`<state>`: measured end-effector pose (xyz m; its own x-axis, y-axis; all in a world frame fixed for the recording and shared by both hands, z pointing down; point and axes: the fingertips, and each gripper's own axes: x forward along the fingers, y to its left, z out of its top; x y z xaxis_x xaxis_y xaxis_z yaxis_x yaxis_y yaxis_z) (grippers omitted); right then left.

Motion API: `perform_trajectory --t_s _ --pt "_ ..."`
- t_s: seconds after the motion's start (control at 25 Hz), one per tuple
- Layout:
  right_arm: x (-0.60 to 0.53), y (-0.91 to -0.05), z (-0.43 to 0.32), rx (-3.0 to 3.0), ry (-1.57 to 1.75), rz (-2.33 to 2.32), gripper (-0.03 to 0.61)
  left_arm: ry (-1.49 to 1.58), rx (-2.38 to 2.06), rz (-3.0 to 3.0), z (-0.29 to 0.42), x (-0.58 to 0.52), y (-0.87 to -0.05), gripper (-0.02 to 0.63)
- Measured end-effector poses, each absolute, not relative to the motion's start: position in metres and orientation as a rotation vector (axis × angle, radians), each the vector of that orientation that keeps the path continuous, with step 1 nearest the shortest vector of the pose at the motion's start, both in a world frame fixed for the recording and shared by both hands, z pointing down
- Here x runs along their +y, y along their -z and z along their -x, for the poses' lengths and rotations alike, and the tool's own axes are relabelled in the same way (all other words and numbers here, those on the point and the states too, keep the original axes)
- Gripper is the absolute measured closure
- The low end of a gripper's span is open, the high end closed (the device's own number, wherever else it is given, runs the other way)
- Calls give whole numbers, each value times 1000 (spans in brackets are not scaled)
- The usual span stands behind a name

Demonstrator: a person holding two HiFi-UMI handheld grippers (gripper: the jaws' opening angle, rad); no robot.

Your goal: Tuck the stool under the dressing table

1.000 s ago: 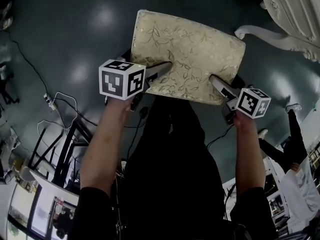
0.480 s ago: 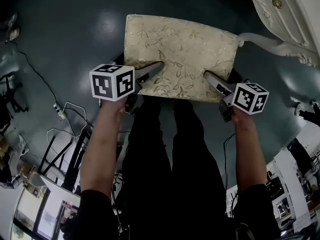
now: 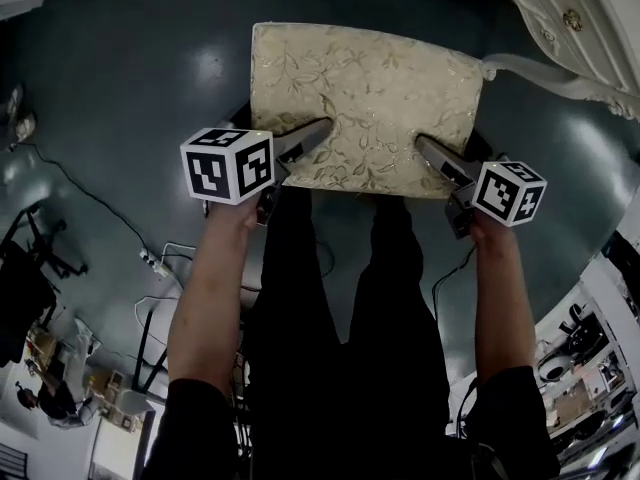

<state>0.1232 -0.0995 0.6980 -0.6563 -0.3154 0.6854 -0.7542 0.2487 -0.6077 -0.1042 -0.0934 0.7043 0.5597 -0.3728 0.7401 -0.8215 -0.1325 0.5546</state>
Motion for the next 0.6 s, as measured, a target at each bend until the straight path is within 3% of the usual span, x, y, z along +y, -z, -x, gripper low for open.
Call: perform_trajectory --t_s 0.16,0.6 --pt "-103 -701 -122 -2061 -1384 -827 81 -473 -1067 -1628 103 -73 -707 25" --pt "-101 -694 -126 -2073 -1486 -990 81 -606 -988 -1742 101 -107 -691 25"
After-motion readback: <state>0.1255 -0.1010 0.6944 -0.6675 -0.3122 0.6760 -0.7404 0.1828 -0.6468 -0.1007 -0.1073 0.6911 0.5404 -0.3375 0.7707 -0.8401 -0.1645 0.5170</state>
